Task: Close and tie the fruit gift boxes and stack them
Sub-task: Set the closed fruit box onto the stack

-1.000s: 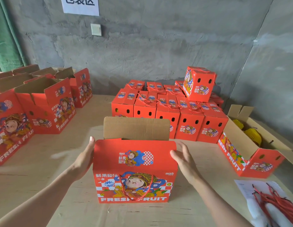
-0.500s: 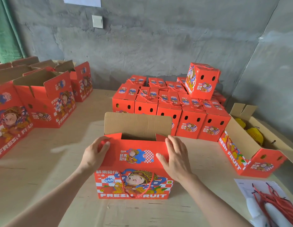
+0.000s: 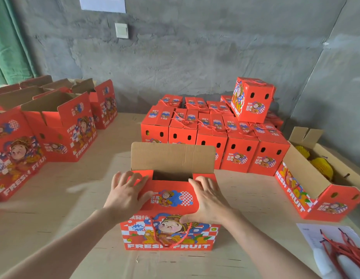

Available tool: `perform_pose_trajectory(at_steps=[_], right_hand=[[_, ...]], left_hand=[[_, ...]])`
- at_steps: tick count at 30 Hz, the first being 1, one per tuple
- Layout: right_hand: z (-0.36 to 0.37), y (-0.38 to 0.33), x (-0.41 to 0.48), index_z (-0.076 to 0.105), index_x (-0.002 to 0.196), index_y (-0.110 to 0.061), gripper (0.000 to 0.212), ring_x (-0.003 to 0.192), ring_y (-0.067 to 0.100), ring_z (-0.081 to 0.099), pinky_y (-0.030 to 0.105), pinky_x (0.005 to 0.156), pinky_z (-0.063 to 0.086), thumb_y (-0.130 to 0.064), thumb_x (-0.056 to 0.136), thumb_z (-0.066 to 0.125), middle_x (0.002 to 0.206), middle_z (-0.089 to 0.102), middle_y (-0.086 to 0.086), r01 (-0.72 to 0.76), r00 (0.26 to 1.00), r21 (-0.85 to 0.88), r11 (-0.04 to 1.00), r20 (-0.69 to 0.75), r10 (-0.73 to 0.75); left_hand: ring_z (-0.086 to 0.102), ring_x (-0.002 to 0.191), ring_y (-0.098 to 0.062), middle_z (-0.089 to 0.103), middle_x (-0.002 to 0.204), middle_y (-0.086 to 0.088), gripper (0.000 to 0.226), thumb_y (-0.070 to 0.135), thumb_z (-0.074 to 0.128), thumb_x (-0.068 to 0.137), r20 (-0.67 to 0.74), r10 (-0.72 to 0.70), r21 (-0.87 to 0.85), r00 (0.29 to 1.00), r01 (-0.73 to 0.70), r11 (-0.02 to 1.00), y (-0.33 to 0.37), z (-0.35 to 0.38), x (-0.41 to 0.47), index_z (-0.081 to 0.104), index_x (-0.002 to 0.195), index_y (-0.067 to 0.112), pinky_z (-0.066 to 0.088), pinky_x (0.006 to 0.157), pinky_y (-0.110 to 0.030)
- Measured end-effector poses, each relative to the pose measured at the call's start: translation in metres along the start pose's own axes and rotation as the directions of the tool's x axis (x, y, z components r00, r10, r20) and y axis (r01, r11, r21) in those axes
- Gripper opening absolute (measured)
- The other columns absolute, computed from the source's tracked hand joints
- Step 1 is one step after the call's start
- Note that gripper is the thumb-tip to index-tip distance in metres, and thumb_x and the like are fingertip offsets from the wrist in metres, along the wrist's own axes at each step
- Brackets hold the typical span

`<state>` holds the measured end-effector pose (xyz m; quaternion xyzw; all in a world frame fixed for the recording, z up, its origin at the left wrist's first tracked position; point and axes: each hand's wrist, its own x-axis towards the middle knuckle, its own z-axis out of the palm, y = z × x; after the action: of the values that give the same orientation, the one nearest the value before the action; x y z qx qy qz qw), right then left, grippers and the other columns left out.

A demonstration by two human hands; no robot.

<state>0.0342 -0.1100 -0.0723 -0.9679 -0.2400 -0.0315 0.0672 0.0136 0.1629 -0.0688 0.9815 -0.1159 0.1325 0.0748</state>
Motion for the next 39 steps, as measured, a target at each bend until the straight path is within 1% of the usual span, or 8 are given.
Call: perform_pose_trajectory(at_steps=[4,7,11,19,23,27,34,39], right_hand=[[0.000,-0.002,0.001,0.023,0.148,-0.019,0.126,0.124,0.017,0.026,0.038,0.110,0.023,-0.096,0.050,0.045,0.134,0.030,-0.004,-0.017,1.000,0.048,0.999,-0.024,0.018],[-0.002,-0.002,0.002,0.032,0.142,-0.021,0.118,0.119,0.015,0.031,0.037,0.107,0.029,-0.095,0.051,0.048,0.128,0.036,-0.003,-0.023,0.999,0.043,0.999,-0.035,0.025],[-0.001,-0.002,0.003,0.041,0.129,-0.024,0.107,0.108,0.011,0.037,0.034,0.100,0.036,-0.097,0.051,0.043,0.117,0.043,-0.005,-0.019,0.997,0.038,0.999,-0.072,0.021],[0.000,-0.004,0.001,0.029,0.137,-0.029,0.115,0.106,0.013,0.037,0.036,0.096,0.034,-0.101,0.048,0.034,0.116,0.041,-0.003,0.014,0.997,-0.012,1.000,-0.078,-0.015],[-0.004,-0.013,0.007,0.044,0.120,-0.024,0.105,0.104,0.014,0.035,0.035,0.092,0.030,-0.101,0.052,0.018,0.109,0.036,-0.004,-0.041,0.997,0.036,0.998,-0.063,0.043],[-0.001,-0.025,0.015,0.052,0.104,-0.019,0.092,0.099,0.018,0.040,0.034,0.086,0.033,-0.084,0.073,-0.004,0.103,0.043,-0.002,-0.124,0.974,-0.005,0.992,-0.190,0.121],[0.004,-0.024,0.014,0.052,0.116,-0.027,0.056,0.097,0.019,0.045,0.035,0.084,0.037,-0.066,0.093,0.019,0.099,0.051,-0.001,-0.099,0.979,-0.009,0.995,-0.182,0.095],[0.003,-0.026,0.014,0.057,0.113,-0.022,0.053,0.102,0.019,0.044,0.035,0.087,0.035,-0.059,0.097,0.021,0.105,0.053,-0.001,-0.131,0.976,-0.027,0.991,-0.179,0.124]], left_hand=[[0.017,0.136,-0.017,0.019,0.146,0.003,0.135,0.099,-0.011,0.045,0.315,0.103,0.122,0.943,-0.148,0.981,-0.003,-0.006,0.005,0.008,0.151,0.017,0.010,0.116,-0.037],[0.012,0.138,-0.017,0.010,0.148,0.006,0.131,0.099,0.029,0.051,0.389,0.114,0.107,0.914,-0.168,0.980,0.002,-0.006,0.012,-0.002,0.152,0.021,0.007,0.117,-0.038],[0.014,0.135,-0.016,0.016,0.146,0.008,0.120,0.085,0.057,0.057,0.343,0.057,0.018,0.938,-0.067,0.998,0.027,-0.002,0.021,0.009,0.150,0.026,0.009,0.117,-0.039],[0.031,0.121,-0.014,0.034,0.133,0.007,0.112,0.091,0.053,0.049,0.207,0.075,0.053,0.975,-0.088,0.995,0.029,-0.001,0.018,0.033,0.138,0.027,0.025,0.108,-0.035],[0.032,0.119,-0.013,0.031,0.130,0.007,0.107,0.091,0.054,0.050,0.221,0.076,0.058,0.972,-0.091,0.994,0.031,-0.003,0.019,0.035,0.134,0.027,0.028,0.106,-0.034],[0.030,0.115,-0.014,0.033,0.124,0.006,0.107,0.091,0.054,0.048,0.215,0.054,0.075,0.975,-0.072,0.995,0.032,-0.004,0.019,0.036,0.132,0.028,0.030,0.103,-0.034],[0.032,0.114,-0.015,0.037,0.124,0.005,0.103,0.086,0.057,0.055,0.188,0.136,0.006,0.973,-0.140,0.990,0.028,-0.001,0.016,0.029,0.140,0.035,0.031,0.099,-0.030],[0.031,0.114,-0.015,0.036,0.125,0.006,0.102,0.085,0.058,0.056,0.208,0.142,-0.007,0.968,-0.143,0.990,0.027,0.002,0.018,0.030,0.140,0.036,0.030,0.100,-0.030]])
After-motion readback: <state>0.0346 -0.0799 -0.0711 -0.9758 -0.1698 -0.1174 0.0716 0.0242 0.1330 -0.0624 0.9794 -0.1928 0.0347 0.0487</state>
